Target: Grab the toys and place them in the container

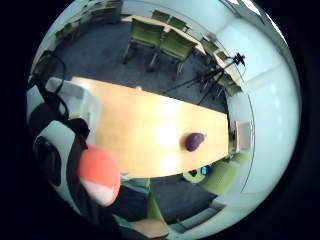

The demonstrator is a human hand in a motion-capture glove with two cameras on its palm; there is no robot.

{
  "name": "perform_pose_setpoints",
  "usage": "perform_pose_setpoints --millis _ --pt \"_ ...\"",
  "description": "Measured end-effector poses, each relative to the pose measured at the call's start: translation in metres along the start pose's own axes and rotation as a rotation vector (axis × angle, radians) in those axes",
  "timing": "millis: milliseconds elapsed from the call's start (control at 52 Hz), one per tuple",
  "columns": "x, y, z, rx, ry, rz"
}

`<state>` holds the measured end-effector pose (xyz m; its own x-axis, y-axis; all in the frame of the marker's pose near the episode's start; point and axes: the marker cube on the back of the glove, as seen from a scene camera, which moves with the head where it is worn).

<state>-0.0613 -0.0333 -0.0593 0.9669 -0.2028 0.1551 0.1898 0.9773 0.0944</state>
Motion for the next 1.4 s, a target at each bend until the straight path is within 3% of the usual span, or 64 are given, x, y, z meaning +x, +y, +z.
perform_pose_setpoints --millis 250,308,423,500,635,846,923,1192,1308,1404 --pt "-0.121 -0.037 0.01 -0.006 -0.057 -0.191" --pt "-0.12 -0.052 0.02 -0.009 -0.009 -0.178" --pt "-0.081 -0.076 0.043 -0.037 -0.071 -0.307" --pt "-0.092 -0.078 0.052 -0.086 -0.19 -0.262" --pt "-0.092 -0.072 0.084 -0.25 -0.146 -0.31" --pt "-0.123 -0.049 0.08 -0.171 0.146 -0.352" --pt "-0.13 -0.041 0.061 -0.161 -0.009 -0.241" --pt "-0.003 0.002 0.003 -0.129 -0.082 -0.112" --pt "0.047 0.03 -0.017 -0.037 -0.057 -0.203" --pt "0.071 0.047 -0.026 0.045 0.203 0.014"
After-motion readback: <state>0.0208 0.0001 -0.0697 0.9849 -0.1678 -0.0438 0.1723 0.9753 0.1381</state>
